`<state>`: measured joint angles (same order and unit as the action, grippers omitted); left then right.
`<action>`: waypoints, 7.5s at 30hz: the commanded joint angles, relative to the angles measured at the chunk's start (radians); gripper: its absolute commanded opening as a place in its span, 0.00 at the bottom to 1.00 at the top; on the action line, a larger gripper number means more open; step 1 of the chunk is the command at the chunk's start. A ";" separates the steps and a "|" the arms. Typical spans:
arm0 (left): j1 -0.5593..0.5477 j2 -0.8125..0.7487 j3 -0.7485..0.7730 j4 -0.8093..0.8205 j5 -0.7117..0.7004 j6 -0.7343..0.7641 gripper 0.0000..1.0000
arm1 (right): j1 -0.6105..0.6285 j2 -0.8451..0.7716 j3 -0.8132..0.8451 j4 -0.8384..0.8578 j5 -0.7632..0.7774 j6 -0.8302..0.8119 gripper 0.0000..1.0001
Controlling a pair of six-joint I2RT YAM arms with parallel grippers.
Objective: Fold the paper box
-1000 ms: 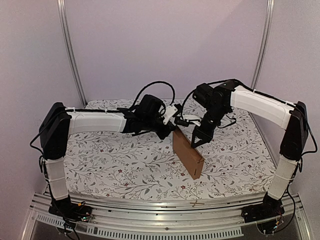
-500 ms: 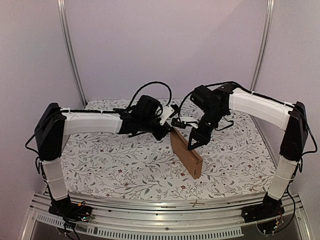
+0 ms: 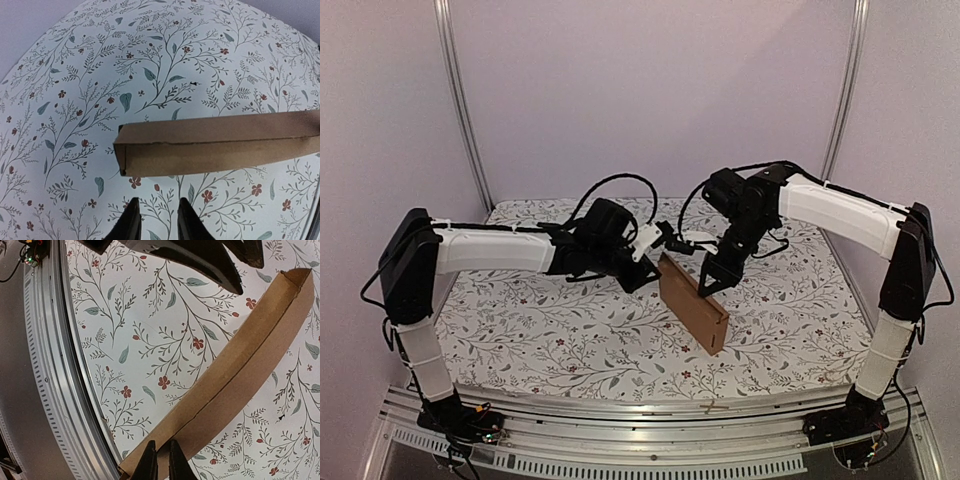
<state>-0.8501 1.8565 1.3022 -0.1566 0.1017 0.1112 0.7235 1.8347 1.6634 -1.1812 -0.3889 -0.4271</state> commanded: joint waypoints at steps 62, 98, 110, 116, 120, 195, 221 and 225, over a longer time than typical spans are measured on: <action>0.091 0.171 0.065 0.258 0.183 -0.751 0.42 | -0.011 0.041 -0.013 -0.004 0.104 -0.042 0.13; 0.109 0.184 -0.011 0.334 0.182 -0.742 0.39 | -0.058 -0.355 -0.283 0.053 0.015 -0.339 0.23; 0.111 0.179 -0.004 0.331 0.184 -0.741 0.39 | 0.007 -0.353 -0.352 0.110 0.082 -0.417 0.21; 0.114 0.181 0.009 0.317 0.188 -0.737 0.39 | 0.029 -0.333 -0.358 0.124 0.087 -0.420 0.19; 0.114 0.182 0.009 0.316 0.188 -0.737 0.39 | 0.048 -0.313 -0.380 0.142 0.104 -0.418 0.16; 0.121 0.199 -0.034 0.371 0.202 -0.774 0.36 | 0.185 -0.333 -0.350 0.207 0.134 -0.421 0.27; 0.126 0.202 -0.079 0.433 0.211 -0.794 0.35 | 0.204 -0.335 -0.301 0.179 0.081 -0.392 0.24; 0.128 0.207 -0.081 0.437 0.207 -0.794 0.35 | 0.202 -0.311 -0.295 0.209 0.043 -0.374 0.23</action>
<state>-0.7345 2.0205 1.2602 0.3580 0.3145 -0.6891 0.9184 1.5192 1.3464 -0.9710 -0.2871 -0.8322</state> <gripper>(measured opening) 0.355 0.238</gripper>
